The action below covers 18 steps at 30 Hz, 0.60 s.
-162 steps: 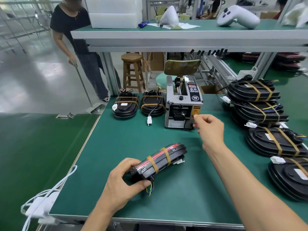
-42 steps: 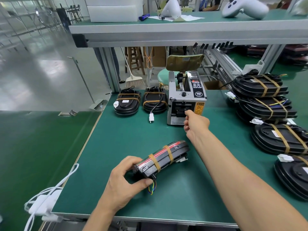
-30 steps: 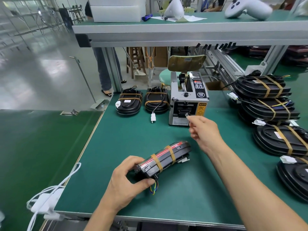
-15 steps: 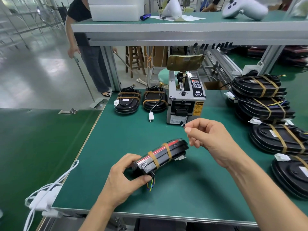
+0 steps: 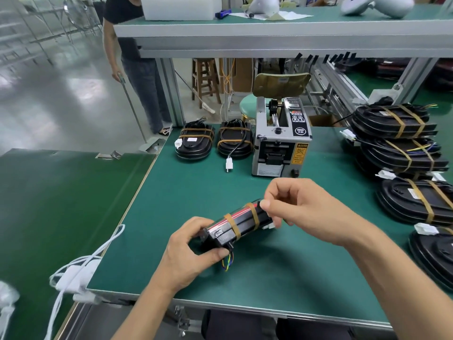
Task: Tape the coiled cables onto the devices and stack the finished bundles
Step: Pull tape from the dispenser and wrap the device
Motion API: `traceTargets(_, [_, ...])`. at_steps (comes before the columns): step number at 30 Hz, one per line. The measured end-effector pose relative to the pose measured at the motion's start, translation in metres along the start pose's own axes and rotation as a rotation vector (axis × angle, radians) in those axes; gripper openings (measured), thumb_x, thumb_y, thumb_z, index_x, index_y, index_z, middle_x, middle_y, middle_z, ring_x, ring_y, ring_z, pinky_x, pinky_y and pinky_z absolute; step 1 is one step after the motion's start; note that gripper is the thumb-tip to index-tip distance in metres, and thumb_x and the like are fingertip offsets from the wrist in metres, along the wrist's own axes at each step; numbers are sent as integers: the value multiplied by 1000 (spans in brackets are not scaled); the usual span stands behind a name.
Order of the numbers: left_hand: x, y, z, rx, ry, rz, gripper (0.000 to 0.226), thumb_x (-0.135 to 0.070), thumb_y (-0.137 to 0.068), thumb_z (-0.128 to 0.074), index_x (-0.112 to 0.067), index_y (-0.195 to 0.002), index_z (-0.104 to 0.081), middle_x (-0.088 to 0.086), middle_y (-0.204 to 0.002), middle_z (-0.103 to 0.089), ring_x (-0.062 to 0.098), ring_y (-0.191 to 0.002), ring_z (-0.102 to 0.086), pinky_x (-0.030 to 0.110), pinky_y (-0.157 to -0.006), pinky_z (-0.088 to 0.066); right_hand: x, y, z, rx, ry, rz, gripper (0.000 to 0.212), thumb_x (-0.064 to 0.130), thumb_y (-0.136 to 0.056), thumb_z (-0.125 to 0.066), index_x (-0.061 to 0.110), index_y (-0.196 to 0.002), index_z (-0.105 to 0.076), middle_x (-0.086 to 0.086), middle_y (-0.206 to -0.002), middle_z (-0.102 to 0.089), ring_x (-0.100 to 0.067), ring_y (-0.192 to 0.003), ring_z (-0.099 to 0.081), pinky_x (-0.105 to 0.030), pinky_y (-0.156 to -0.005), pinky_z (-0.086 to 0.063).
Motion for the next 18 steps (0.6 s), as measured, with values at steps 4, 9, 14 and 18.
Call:
traceTargets(4, [0, 0, 0, -7, 16, 6, 56, -63, -76, -91, -29, -117, -74, 6, -110, -71, 34, -104, -69, 63, -95, -53, 2, -12, 6, 61, 240, -25, 22, 35, -102, -63, 25, -82, -61, 8, -69, -65, 0, -57, -52, -10, -55, -37])
traceTargets(9, [1, 0, 0, -6, 19, 9, 57, -63, -76, -92, -28, -117, -74, 6, -111, -72, 33, -105, -70, 62, -97, -53, -17, -19, 33, 3, 231, -100, 19, 32, -97, -70, 22, -81, -66, 5, -67, -66, -4, -59, -50, -14, -54, -38])
traceTargets(14, [-1, -1, -1, -5, 19, 7, 55, -64, -76, -91, -31, -117, -74, 5, -111, -72, 31, -106, -70, 61, -97, -54, -32, -15, 28, 11, 143, -126, 15, 38, -90, -73, 23, -86, -74, 0, -69, -71, -8, -60, -53, -18, -54, -43])
traceTargets(18, [-2, 0, 0, -9, 28, 8, 54, -64, -76, -92, -32, -116, -74, 4, -111, -72, 30, -106, -71, 60, -97, -54, -37, -14, 27, -9, 90, -141, 17, 39, -88, -75, 23, -84, -77, -1, -66, -70, -10, -56, -52, -19, -52, -43])
Point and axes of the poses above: each hand's wrist, its own y-axis away from the middle knuckle, its own z-axis out of the back of the hand, x = y × z, the point moved 10 cm from there along -y, towards the middle knuckle
